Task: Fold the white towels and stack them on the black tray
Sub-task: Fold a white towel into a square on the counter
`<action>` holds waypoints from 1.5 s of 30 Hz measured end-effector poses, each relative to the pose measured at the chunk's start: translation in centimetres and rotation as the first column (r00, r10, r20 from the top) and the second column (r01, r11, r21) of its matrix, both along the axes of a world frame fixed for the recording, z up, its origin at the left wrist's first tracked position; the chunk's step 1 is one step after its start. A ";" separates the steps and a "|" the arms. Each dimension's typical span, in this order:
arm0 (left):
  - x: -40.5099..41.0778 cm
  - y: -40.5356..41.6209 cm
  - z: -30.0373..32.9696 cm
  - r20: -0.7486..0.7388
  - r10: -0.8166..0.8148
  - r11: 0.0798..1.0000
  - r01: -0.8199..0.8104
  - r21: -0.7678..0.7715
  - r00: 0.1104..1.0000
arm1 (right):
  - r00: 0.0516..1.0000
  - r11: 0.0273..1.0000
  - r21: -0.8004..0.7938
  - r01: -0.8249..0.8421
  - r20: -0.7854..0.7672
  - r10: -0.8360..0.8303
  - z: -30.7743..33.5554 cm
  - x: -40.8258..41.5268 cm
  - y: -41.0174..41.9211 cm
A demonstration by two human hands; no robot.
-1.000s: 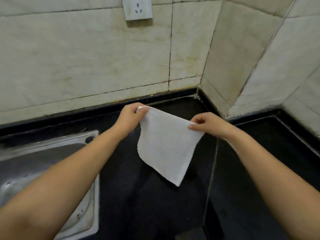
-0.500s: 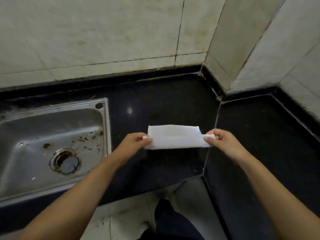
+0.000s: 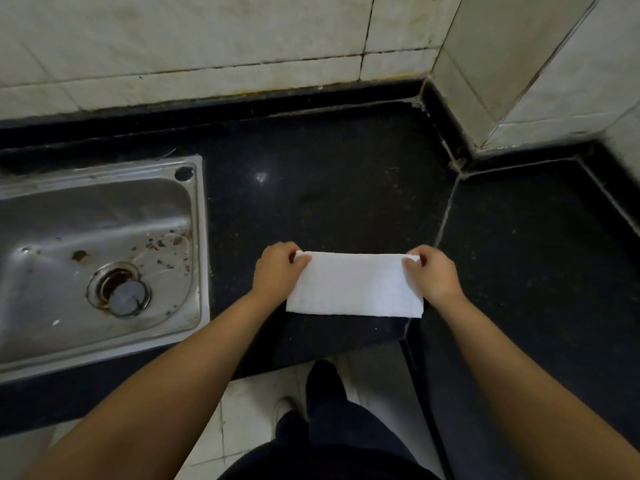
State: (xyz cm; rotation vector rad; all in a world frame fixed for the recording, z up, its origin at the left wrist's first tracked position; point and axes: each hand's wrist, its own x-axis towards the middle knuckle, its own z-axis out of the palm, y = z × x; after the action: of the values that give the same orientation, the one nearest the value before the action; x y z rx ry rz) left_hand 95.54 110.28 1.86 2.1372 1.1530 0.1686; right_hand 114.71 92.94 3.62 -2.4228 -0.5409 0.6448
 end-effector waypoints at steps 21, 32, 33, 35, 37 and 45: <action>-4.2 -4.4 -2.6 -0.207 0.100 0.969 -0.049 0.241 0.973 | 0.642 0.571 -0.363 -0.737 -0.108 0.759 -0.2 -7.5 14.8; 4.3 5.7 11.6 0.403 -0.052 0.992 0.000 0.128 0.914 | 0.876 0.815 0.321 -0.482 0.205 0.438 13.8 1.7 13.5; 4.5 5.9 13.2 0.450 -0.086 0.988 0.017 0.156 0.889 | 0.880 0.796 0.375 -0.474 0.242 0.410 14.8 1.9 13.2; 4.2 5.8 15.0 0.518 -0.141 0.982 0.054 0.179 0.844 | 0.881 0.770 0.432 -0.470 0.283 0.379 15.8 1.6 12.1; 3.2 5.4 15.0 0.537 -0.194 0.977 0.110 0.185 0.821 | 0.878 0.759 0.445 -0.475 0.292 0.378 15.3 0.8 10.8; -4.0 0.6 4.6 0.254 -0.249 0.935 0.300 -0.188 0.935 | 0.836 0.811 0.237 -0.534 0.011 0.548 4.9 -4.8 3.3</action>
State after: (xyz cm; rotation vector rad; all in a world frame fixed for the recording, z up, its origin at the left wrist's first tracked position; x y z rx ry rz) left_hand 91.53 110.92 6.48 1.9928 0.6957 0.1415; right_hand 109.96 96.22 8.50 -2.0150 -1.2387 0.8258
